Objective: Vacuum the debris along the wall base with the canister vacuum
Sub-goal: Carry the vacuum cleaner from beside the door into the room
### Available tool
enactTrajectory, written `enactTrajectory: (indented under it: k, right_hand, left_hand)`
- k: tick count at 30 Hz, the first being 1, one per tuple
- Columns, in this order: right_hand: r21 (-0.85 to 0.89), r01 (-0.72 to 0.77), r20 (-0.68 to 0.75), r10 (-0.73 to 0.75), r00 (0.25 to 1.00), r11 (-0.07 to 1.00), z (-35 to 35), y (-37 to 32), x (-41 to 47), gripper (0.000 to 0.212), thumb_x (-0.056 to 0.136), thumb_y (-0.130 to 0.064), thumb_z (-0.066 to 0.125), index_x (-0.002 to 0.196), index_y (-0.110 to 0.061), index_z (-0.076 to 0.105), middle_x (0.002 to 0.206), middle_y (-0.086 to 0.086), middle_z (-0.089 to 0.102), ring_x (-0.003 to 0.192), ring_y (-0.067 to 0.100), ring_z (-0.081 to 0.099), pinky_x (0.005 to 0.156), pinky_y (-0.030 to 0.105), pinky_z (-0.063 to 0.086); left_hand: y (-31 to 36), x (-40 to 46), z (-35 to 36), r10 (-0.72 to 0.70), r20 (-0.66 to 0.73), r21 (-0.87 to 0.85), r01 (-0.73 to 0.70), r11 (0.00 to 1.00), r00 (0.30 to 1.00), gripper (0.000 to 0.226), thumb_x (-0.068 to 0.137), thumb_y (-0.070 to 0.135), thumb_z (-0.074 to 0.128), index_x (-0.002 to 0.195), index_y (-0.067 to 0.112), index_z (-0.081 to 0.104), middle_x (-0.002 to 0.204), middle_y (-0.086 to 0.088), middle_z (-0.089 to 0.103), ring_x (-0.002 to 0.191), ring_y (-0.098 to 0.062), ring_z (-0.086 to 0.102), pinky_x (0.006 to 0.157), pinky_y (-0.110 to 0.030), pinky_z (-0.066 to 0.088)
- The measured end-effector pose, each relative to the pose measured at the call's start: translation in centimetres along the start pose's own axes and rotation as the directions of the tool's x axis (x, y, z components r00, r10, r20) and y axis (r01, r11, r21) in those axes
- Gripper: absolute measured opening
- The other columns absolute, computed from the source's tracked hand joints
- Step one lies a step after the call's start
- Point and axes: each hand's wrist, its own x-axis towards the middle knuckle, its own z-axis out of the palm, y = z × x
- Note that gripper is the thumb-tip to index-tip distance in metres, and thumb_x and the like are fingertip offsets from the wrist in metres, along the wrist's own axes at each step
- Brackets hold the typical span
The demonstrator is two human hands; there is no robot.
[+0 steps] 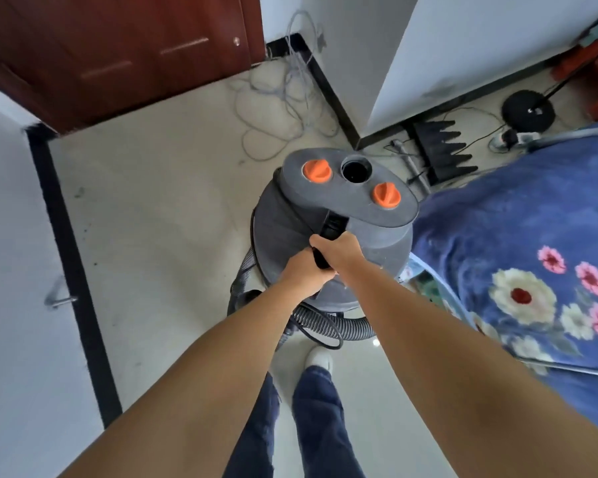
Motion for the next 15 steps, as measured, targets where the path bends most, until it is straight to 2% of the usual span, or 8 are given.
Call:
enactTrajectory:
  k: [3, 9, 11, 15]
  right_hand:
    - [-0.027, 0.033, 0.014, -0.032, 0.999, 0.999, 1.3, 2.4, -2.3, 0.034, 0.085, -0.026, 0.065, 0.065, -0.012, 0.042, 0.063, 0.001, 0.047, 0.057, 0.013, 0.045, 0.049, 0.024, 0.036]
    - [-0.065, 0.088, 0.036, -0.086, 0.996, 0.994, 3.3, 7.0, -6.3, 0.03, 0.085, -0.026, 0.066, 0.068, -0.01, 0.047, 0.065, 0.001, 0.05, 0.072, 0.022, 0.052, 0.051, 0.027, 0.038]
    - [-0.065, 0.108, 0.049, -0.105, 0.993, 0.992, 3.9, 8.7, -7.9, 0.025, 0.084, -0.025, 0.066, 0.074, -0.008, 0.05, 0.066, 0.001, 0.05, 0.074, 0.023, 0.053, 0.056, 0.028, 0.039]
    - [-0.05, 0.131, 0.079, -0.127, 0.989, 0.99, 4.9, 13.0, -10.6, 0.026, 0.083, -0.023, 0.066, 0.097, -0.004, 0.055, 0.072, 0.001, 0.053, 0.075, 0.021, 0.053, 0.052, 0.025, 0.038]
  left_hand:
    - [-2.1, -2.9, 1.7, -0.004, -0.033, -0.022, 0.004, 1.0, 0.999, 0.031, 0.089, 0.027, 0.063, 0.112, 0.006, 0.059, 0.104, -0.014, 0.068, 0.1, -0.03, 0.062, 0.07, -0.031, 0.041]
    - [-5.7, -7.6, 5.4, -0.027, -0.07, -0.106, 0.02, 0.994, 0.997, 0.034, 0.09, 0.028, 0.061, 0.115, 0.005, 0.057, 0.104, -0.015, 0.067, 0.099, -0.03, 0.062, 0.069, -0.031, 0.041]
    - [-7.2, -9.0, 6.9, -0.041, -0.08, -0.146, 0.029, 0.989, 0.996, 0.036, 0.089, 0.029, 0.061, 0.116, 0.005, 0.057, 0.103, -0.013, 0.067, 0.097, -0.029, 0.063, 0.068, -0.032, 0.042]
    - [-10.0, -12.7, 10.6, -0.082, -0.099, -0.224, 0.058, 0.973, 0.992, 0.039, 0.087, 0.031, 0.062, 0.118, 0.007, 0.057, 0.103, -0.011, 0.068, 0.095, -0.026, 0.063, 0.069, -0.031, 0.043]
